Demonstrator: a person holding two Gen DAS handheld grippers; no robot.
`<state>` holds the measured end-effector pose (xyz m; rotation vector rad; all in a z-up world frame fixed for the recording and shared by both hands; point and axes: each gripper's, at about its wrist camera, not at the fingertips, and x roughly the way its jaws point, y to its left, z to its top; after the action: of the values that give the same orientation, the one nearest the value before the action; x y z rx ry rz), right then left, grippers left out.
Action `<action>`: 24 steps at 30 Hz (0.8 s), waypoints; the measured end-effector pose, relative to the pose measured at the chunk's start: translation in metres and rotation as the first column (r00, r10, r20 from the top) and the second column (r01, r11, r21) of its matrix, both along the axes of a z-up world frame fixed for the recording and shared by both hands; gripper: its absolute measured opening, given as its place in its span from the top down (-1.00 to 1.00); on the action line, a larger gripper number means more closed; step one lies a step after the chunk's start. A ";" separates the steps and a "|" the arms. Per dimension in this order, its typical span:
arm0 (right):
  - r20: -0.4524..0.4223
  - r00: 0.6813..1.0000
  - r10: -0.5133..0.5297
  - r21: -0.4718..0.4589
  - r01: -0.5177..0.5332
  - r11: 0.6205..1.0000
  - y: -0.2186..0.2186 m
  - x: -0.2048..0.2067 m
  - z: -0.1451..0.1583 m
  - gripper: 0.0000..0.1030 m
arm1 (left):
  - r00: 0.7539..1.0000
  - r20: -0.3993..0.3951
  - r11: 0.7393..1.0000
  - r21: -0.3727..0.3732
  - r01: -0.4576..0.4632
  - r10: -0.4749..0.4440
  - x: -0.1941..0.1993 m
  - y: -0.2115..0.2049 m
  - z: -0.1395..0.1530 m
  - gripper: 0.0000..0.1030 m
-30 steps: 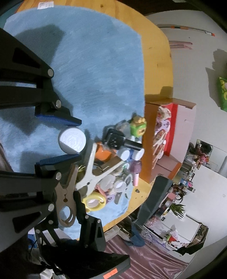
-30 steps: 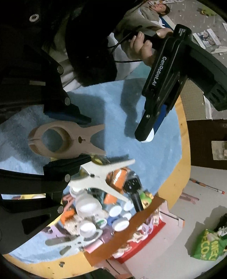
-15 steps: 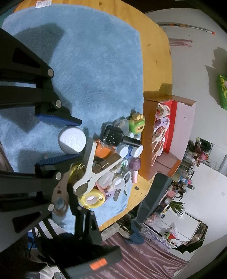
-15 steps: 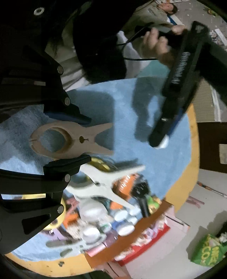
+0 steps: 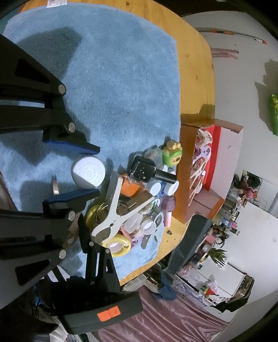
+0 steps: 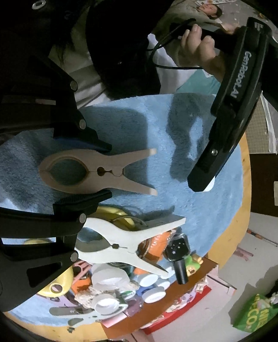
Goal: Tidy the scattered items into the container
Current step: 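Lift and carry the beige clip and white lid over the red-lined box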
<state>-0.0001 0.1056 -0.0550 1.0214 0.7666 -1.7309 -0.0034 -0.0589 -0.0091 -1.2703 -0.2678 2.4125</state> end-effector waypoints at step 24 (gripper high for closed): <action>-0.192 0.979 -0.068 -0.063 0.057 0.996 0.011 -0.030 0.094 0.33 | 0.991 -0.126 0.999 -0.019 0.049 -0.051 -0.033 0.018 0.067 0.33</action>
<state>-0.0305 0.1165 0.0389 0.8542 0.8102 -1.9161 -0.0366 -0.0414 0.0581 -1.1121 -0.1791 2.4441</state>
